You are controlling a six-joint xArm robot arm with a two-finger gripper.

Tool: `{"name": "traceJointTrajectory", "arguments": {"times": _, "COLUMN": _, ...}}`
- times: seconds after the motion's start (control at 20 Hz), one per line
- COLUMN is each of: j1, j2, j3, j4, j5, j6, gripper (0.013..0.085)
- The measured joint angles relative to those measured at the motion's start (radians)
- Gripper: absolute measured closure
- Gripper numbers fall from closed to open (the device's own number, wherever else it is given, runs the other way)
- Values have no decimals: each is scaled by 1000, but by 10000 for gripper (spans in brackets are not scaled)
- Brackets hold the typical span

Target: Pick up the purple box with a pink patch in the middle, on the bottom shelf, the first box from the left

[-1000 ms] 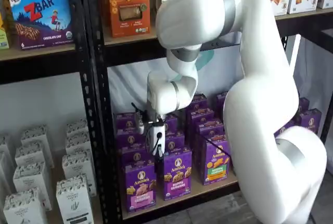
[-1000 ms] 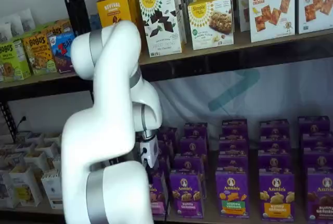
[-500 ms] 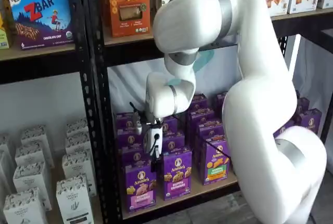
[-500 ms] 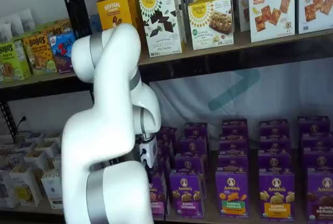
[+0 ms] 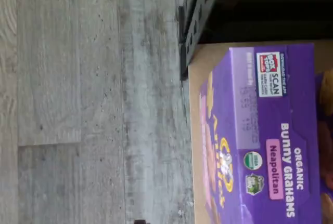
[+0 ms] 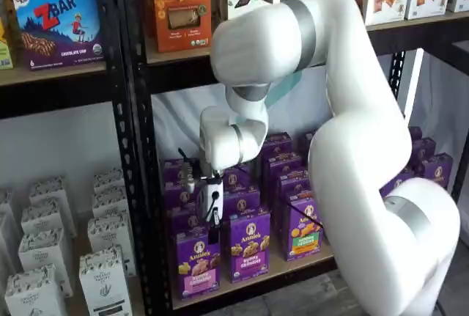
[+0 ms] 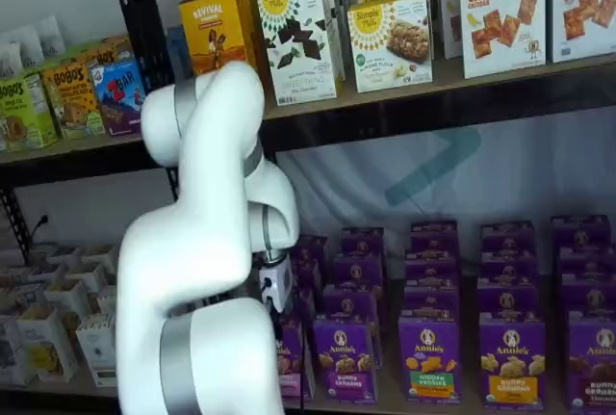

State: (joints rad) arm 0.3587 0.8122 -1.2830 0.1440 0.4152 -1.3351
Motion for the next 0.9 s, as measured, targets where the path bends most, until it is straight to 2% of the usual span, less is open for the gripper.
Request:
{"name": "traceJointTrajectory", "arguments": {"times": 0.35, "j1": -6, "j2": 91, "j3": -93, "j4": -47, "j5": 25, "j6": 37, "gripper": 130}}
{"name": "traceJointTrajectory", "arguments": {"times": 0.9, "j1": -3, "j2": 196, "j3": -187, "j4": -76, "j5": 31, "j6": 65, "gripper": 130}}
